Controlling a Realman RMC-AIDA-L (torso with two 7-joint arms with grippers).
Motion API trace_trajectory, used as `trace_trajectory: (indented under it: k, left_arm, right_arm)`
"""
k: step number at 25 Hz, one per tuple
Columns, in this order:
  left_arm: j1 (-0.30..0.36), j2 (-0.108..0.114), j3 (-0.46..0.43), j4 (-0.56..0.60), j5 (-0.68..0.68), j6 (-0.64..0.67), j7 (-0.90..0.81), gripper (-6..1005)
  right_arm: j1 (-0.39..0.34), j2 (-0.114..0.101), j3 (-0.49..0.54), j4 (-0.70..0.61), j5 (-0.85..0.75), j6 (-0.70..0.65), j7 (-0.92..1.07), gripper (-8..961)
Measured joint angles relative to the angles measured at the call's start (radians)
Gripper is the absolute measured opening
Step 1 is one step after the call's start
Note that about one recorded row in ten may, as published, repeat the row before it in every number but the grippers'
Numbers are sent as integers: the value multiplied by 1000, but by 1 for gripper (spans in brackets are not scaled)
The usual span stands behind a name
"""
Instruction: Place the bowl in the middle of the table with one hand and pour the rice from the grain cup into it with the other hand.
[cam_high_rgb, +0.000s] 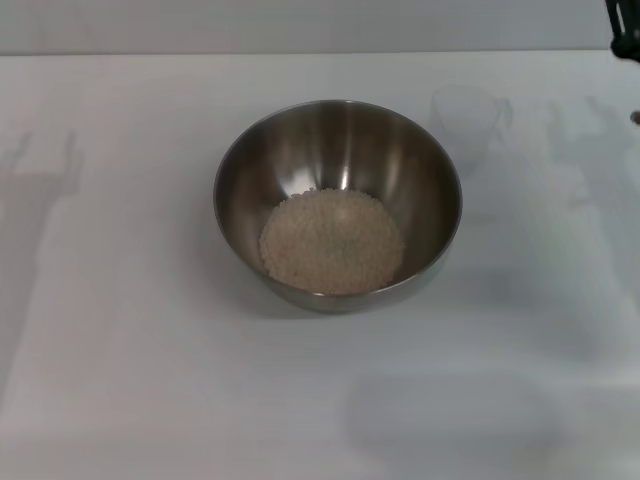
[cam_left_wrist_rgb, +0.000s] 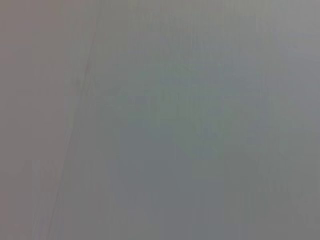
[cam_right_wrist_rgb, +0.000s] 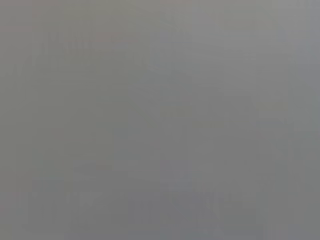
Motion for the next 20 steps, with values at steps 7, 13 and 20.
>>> trace_trajectory:
  k: [7,13,20]
  left_arm:
    - [3,-1,4,4,-1,5,0,652]
    - [9,2,6,5,1,7,-39,654]
    - [15,-2,7,-5,0,14,-2,655]
  right_arm:
    - [26,-1,21,-40,0,-10,-23,547]
    - [37,-2,21,-56,1,-11,-26,635]
    - [39,-2,21,-60,2,-13,-26,638]
